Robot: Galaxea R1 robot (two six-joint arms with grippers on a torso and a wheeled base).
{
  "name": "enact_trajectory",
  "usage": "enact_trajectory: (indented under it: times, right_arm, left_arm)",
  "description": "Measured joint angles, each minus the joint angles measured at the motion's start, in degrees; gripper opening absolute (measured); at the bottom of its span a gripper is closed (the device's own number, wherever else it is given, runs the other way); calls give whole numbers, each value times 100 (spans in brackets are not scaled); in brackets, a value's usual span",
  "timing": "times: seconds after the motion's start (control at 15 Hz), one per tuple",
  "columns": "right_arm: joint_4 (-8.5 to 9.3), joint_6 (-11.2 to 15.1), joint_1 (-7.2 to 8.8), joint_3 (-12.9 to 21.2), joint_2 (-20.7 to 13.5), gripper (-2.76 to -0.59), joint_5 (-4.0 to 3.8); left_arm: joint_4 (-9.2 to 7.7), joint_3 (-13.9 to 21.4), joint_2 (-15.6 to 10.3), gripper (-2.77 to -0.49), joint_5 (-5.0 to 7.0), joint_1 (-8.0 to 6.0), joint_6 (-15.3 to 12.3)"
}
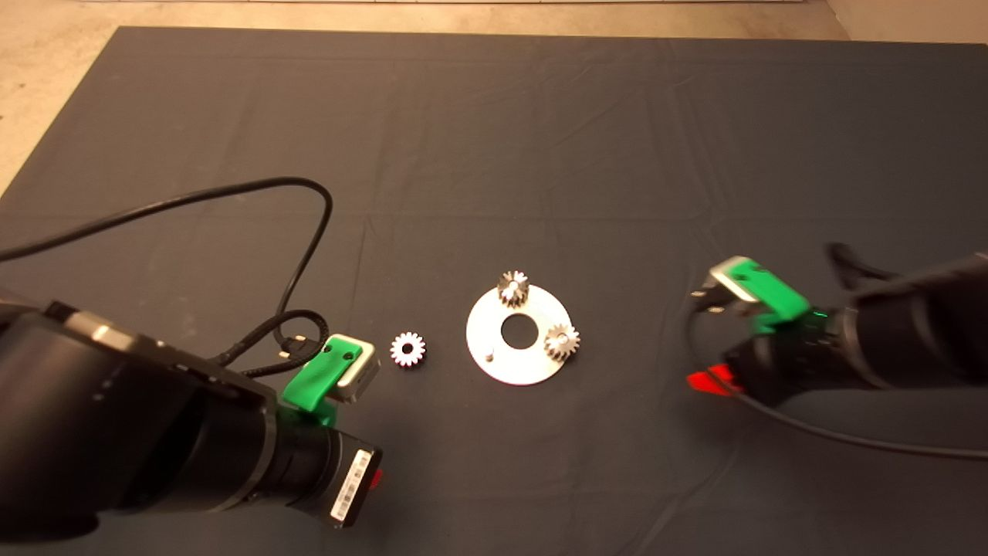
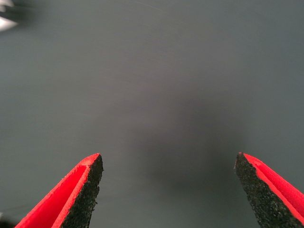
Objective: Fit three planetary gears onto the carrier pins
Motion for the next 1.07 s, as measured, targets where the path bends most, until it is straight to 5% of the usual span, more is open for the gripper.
enact_trajectory:
  times: [0.13, 0.2, 0.33, 0.6, 0.87, 1.07]
  right_arm:
    - [-342, 226, -367, 196, -438, -131, -65]
    - [-406, 293, -466, 257, -445, -131, 4]
    - [-505, 308, -451, 310, -533, -131, 259]
    - [-531, 318, -440, 315, -936, -131, 192]
    - [-520, 330, -423, 315, -831, -131, 464]
    - [-493, 330, -426, 315, -879, -131, 448]
  left_arm:
    - [7, 0, 125, -223, -24, -15, 190]
    - [11, 0, 94, -223, 14, -15, 326]
    - [38, 0, 42, -223, 75, -15, 612]
    - [180, -41, 50, -223, 48, -15, 1271]
    - [396, -786, 34, -223, 57, -12, 2142]
    - [678, -1218, 59, -223, -49, -9, 2831]
